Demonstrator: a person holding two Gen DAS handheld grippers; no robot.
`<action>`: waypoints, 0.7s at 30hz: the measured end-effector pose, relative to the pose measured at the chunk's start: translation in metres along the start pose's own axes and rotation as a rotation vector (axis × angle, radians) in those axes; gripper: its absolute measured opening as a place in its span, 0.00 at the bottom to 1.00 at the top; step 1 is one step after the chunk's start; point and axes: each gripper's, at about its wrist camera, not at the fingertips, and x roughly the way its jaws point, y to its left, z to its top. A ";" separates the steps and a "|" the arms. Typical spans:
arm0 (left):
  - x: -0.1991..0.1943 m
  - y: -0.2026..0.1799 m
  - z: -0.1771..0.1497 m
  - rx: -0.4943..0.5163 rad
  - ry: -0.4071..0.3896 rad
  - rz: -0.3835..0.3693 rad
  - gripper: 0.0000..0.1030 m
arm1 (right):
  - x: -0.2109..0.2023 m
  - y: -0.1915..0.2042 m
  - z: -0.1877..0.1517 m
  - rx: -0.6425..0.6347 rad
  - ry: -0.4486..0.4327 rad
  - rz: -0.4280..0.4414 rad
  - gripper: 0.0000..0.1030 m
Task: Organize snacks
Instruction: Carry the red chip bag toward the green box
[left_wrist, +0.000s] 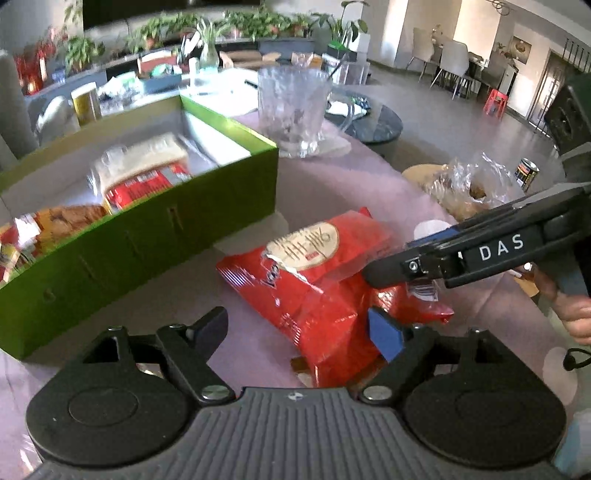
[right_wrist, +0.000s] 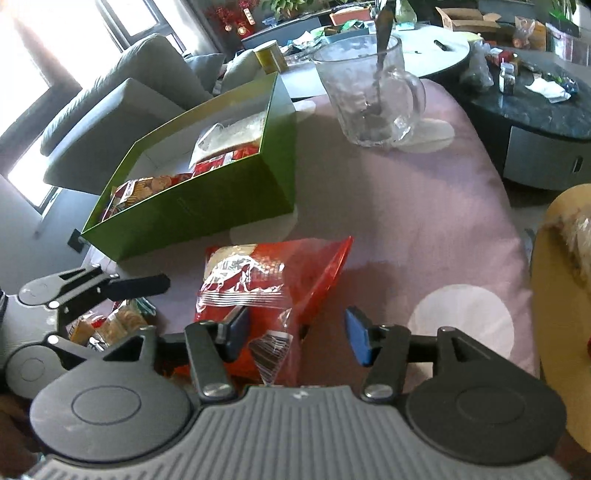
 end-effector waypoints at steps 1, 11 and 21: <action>0.002 0.001 0.001 -0.012 0.006 -0.006 0.80 | 0.000 0.001 -0.001 -0.003 -0.001 -0.002 0.52; 0.020 -0.008 0.001 -0.033 0.027 -0.090 0.82 | 0.011 0.001 0.001 0.041 0.011 0.029 0.52; -0.003 -0.016 -0.002 -0.002 -0.053 -0.064 0.67 | 0.007 0.011 0.004 0.056 0.019 0.183 0.30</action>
